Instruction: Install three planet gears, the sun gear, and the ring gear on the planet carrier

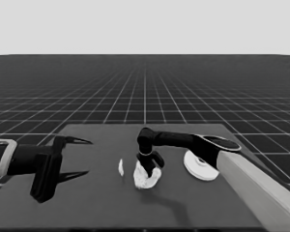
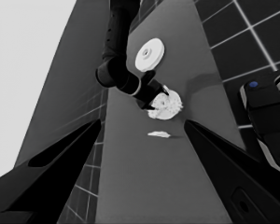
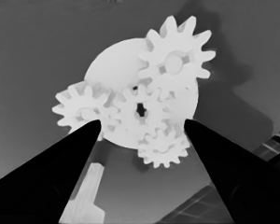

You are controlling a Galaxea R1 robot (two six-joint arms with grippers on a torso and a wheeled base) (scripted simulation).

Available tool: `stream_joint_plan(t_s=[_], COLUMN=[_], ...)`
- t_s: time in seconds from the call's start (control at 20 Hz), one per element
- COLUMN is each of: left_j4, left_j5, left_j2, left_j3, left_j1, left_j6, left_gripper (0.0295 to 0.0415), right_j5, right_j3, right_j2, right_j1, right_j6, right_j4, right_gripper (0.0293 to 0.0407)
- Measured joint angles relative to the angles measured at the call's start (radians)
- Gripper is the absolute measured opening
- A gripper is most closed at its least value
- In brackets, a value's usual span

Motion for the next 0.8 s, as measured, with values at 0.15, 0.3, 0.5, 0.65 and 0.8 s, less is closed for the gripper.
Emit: stream_joint_plan(t_s=[0.15,0.3,0.5,0.65,0.8], left_j4=[0.000,0.000,0.000,0.000,0.000], left_j5=[0.000,0.000,0.000,0.000,0.000], left_j2=[0.000,0.000,0.000,0.000,0.000], left_j3=[0.000,0.000,0.000,0.000,0.000], left_j1=[0.000,0.000,0.000,0.000,0.000], left_j6=[0.000,0.000,0.000,0.000,0.000], left_gripper=[0.0385,0.0385,0.0385,0.0385,0.0385], right_j5=[-0.026,-0.039,-0.037,0.111,0.279], right_j3=[0.038,0.068,0.072,0.527,1.199], right_j2=[-0.009,-0.014,-0.016,-0.293,-1.122], right_j1=[0.049,0.121,0.136,0.012,-0.203], right_j6=[-0.393,-0.875,-0.987,-1.417,-1.932], right_j4=[0.044,0.100,0.115,-0.102,-0.355], right_gripper=[0.0393,0.0386,0.0385,0.0405,0.0386])
